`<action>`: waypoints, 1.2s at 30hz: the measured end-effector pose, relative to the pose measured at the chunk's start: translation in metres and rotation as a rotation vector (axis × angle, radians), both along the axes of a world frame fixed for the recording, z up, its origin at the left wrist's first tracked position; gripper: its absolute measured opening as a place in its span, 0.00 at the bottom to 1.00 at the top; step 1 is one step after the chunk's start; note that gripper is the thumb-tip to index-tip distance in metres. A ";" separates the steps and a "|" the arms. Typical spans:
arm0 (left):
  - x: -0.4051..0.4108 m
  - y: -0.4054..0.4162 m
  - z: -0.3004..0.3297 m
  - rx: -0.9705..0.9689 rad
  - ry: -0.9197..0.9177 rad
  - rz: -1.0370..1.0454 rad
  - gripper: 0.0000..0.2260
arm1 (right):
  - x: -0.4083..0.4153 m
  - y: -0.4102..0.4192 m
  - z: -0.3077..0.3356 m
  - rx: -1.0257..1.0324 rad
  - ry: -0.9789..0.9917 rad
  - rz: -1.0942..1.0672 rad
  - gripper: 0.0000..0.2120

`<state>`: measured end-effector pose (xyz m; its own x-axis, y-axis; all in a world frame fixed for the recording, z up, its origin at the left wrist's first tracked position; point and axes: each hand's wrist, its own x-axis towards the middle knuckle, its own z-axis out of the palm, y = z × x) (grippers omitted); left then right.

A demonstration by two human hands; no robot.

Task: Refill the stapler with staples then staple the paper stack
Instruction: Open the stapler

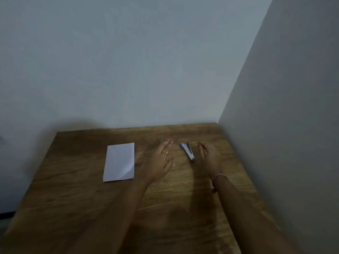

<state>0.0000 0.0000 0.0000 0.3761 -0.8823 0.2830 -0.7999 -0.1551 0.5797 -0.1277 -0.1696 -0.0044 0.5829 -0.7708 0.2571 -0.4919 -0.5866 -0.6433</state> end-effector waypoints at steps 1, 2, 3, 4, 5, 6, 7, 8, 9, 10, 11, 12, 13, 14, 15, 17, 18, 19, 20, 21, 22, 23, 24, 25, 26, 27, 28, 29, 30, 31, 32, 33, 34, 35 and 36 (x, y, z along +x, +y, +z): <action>0.001 -0.001 -0.004 0.011 0.094 0.046 0.25 | 0.003 -0.004 -0.004 0.086 0.047 -0.018 0.15; 0.003 0.000 -0.006 0.016 0.170 0.097 0.23 | 0.006 -0.005 -0.004 0.170 0.098 -0.018 0.15; 0.002 0.001 -0.009 0.020 0.219 0.146 0.22 | 0.009 -0.008 -0.008 0.222 0.144 -0.005 0.14; 0.001 0.001 -0.012 0.016 0.266 0.196 0.20 | 0.012 -0.009 -0.009 0.261 0.195 0.004 0.14; 0.000 0.000 -0.015 0.004 0.324 0.237 0.18 | 0.016 -0.011 -0.012 0.261 0.225 0.005 0.13; -0.001 0.000 -0.017 -0.015 0.388 0.283 0.17 | 0.019 -0.013 -0.013 0.251 0.252 -0.009 0.13; -0.002 0.000 -0.018 -0.031 0.462 0.322 0.17 | 0.024 -0.015 -0.015 0.233 0.272 -0.025 0.13; -0.003 0.000 -0.020 -0.057 0.529 0.354 0.16 | 0.028 -0.016 -0.015 0.222 0.283 -0.047 0.14; -0.003 0.001 -0.023 -0.059 0.591 0.376 0.16 | 0.032 -0.018 -0.017 0.222 0.301 -0.067 0.14; -0.004 0.002 -0.027 -0.051 0.626 0.391 0.16 | 0.035 -0.019 -0.017 0.219 0.321 -0.079 0.14; -0.005 0.003 -0.029 -0.035 0.654 0.393 0.16 | 0.038 -0.019 -0.018 0.213 0.343 -0.079 0.14; -0.006 0.004 -0.031 -0.018 0.686 0.385 0.16 | 0.040 -0.018 -0.017 0.202 0.371 -0.071 0.13; -0.007 0.005 -0.032 -0.003 0.719 0.372 0.17 | 0.041 -0.018 -0.017 0.185 0.395 -0.059 0.13; -0.007 0.006 -0.033 0.008 0.740 0.364 0.17 | 0.042 -0.018 -0.017 0.164 0.422 -0.048 0.13; -0.007 0.006 -0.034 0.008 0.756 0.359 0.16 | 0.043 -0.017 -0.017 0.148 0.450 -0.042 0.13; -0.007 0.007 -0.033 -0.001 0.785 0.346 0.16 | 0.046 -0.017 -0.015 0.156 0.496 -0.050 0.14; -0.006 0.006 -0.034 -0.006 0.797 0.339 0.15 | 0.047 -0.016 -0.013 0.157 0.514 -0.049 0.14; -0.006 0.006 -0.034 -0.008 0.807 0.334 0.15 | 0.047 -0.015 -0.012 0.153 0.523 -0.040 0.14; -0.006 0.005 -0.035 -0.010 0.810 0.333 0.14 | 0.045 -0.014 -0.011 0.147 0.520 -0.028 0.14; -0.006 0.004 -0.034 -0.012 0.815 0.330 0.14 | 0.043 -0.012 -0.010 0.135 0.512 -0.015 0.14; -0.006 0.003 -0.033 -0.016 0.823 0.328 0.13 | 0.040 -0.009 -0.008 0.127 0.492 -0.007 0.13; -0.007 0.002 -0.031 -0.021 0.838 0.325 0.12 | 0.037 -0.007 -0.007 0.132 0.460 -0.005 0.12; -0.008 0.001 -0.028 -0.030 0.864 0.320 0.12 | 0.034 -0.004 -0.004 0.143 0.416 -0.007 0.11; -0.009 0.001 -0.024 -0.047 0.902 0.318 0.12 | 0.031 -0.001 -0.002 0.151 0.361 -0.007 0.11; -0.011 0.000 -0.019 -0.071 0.941 0.318 0.12 | 0.029 0.003 0.002 0.153 0.301 -0.003 0.12; -0.014 0.000 -0.013 -0.097 0.971 0.319 0.11 | 0.027 0.007 0.006 0.149 0.243 0.006 0.12; -0.016 -0.002 -0.008 -0.127 0.991 0.320 0.09 | 0.026 0.012 0.013 0.140 0.183 0.017 0.11; -0.018 -0.003 -0.002 -0.160 1.010 0.318 0.07 | 0.024 0.019 0.021 0.119 0.119 0.028 0.10; -0.020 -0.004 0.005 -0.198 1.038 0.315 0.06 | 0.022 0.026 0.029 0.086 0.056 0.040 0.09; -0.022 -0.004 0.011 -0.240 1.076 0.308 0.06 | 0.020 0.034 0.036 0.050 -0.001 0.055 0.08; -0.025 -0.004 0.017 -0.285 1.110 0.299 0.08 | 0.018 0.042 0.043 0.014 -0.051 0.072 0.07; -0.026 -0.004 0.023 -0.328 1.132 0.287 0.09 | 0.016 0.050 0.050 -0.018 -0.095 0.091 0.07; -0.029 -0.004 0.029 -0.366 1.142 0.271 0.08 | 0.014 0.057 0.056 -0.035 -0.138 0.109 0.06; -0.031 -0.002 0.034 -0.403 1.148 0.252 0.07 | 0.012 0.063 0.061 -0.037 -0.173 0.132 0.06; -0.033 -0.001 0.039 -0.435 1.150 0.227 0.06 | 0.009 0.068 0.065 -0.040 -0.197 0.154 0.06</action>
<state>-0.0329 -0.0006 0.0392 0.7299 -0.6810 -0.0589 0.2234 0.1562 0.9621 -0.1183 -0.1017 0.0605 0.6285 -0.6636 0.4056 -0.2622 -0.6718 -0.6928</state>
